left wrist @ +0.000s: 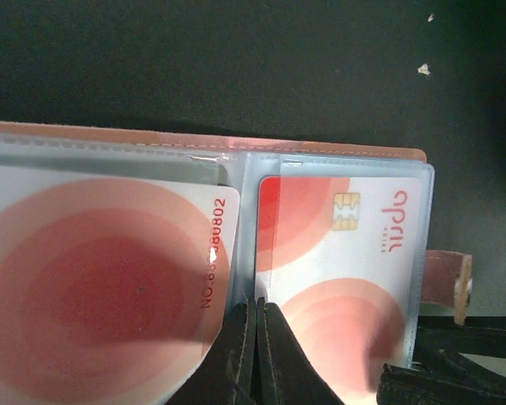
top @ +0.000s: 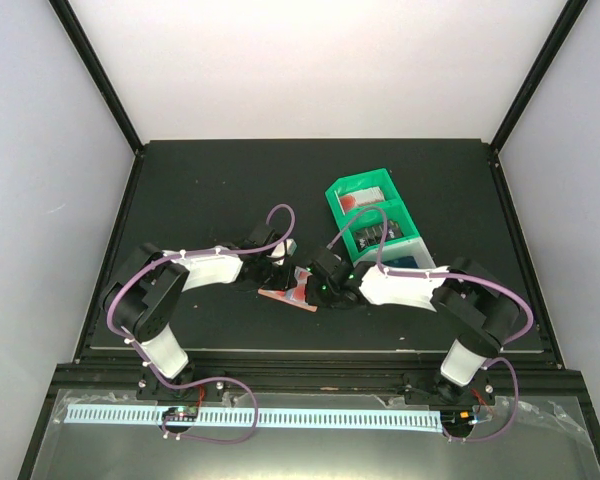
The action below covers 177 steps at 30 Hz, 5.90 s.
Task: Put the credit cards into the card holder
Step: Insert the credit card into the card holder.
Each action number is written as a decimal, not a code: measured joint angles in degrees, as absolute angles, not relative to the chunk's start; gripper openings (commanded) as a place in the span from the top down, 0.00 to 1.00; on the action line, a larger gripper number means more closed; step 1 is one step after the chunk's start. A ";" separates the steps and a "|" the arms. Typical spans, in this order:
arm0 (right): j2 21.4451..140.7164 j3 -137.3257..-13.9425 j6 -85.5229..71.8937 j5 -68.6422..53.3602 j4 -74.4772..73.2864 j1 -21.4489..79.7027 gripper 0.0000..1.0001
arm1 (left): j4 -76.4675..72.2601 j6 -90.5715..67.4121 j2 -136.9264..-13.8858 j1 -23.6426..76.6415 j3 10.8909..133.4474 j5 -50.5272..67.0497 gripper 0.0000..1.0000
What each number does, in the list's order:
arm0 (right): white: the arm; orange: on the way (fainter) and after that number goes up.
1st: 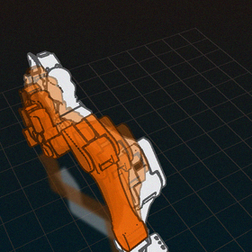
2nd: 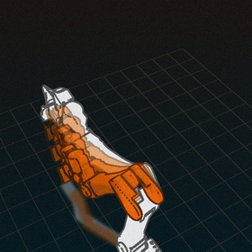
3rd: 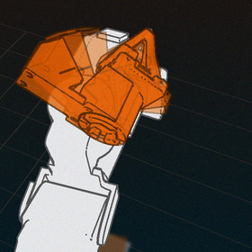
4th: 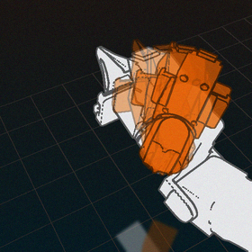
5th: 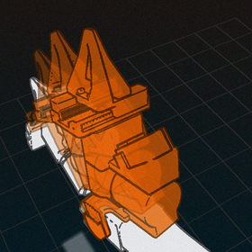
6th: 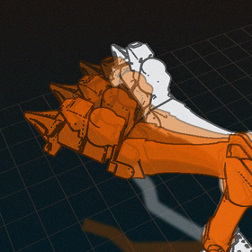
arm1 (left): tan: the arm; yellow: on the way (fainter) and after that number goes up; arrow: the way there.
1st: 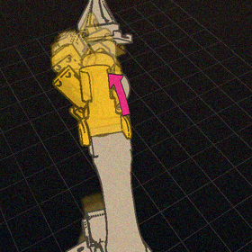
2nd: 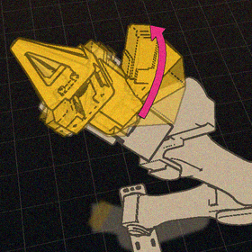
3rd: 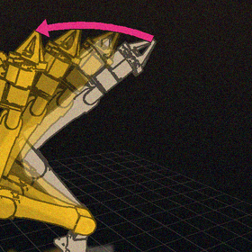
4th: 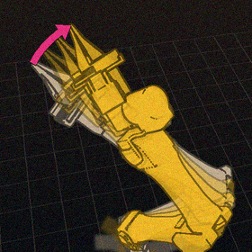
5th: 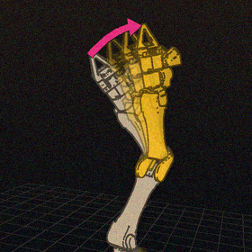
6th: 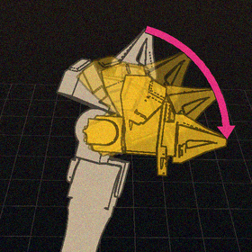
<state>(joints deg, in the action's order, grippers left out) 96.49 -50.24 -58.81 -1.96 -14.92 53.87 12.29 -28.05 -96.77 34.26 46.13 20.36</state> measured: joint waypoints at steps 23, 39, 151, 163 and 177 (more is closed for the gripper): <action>96.01 -51.05 -57.74 -0.10 -16.75 53.87 0.79 | 12.29 -27.86 -97.17 34.26 46.50 20.40 0.98; 95.79 -51.09 -57.52 -0.19 -16.16 53.87 0.75 | 12.27 -27.83 -97.17 34.26 46.50 20.36 0.99; 97.45 -53.84 -58.76 -3.64 -12.99 49.67 0.96 | 18.81 -28.77 -82.81 34.13 43.48 11.51 0.38; 104.03 -64.12 -47.92 -2.28 -23.35 49.67 0.61 | 16.84 -32.34 -80.03 26.55 34.52 9.13 0.37; 107.53 -72.34 -45.89 -6.98 -21.80 51.05 0.48 | 14.37 -32.93 -80.68 23.73 34.35 9.19 0.37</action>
<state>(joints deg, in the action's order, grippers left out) 107.53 -72.34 -45.89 -6.98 -21.80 51.05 14.37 -32.93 -80.68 23.73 34.35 9.19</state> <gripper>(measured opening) 0.503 0.631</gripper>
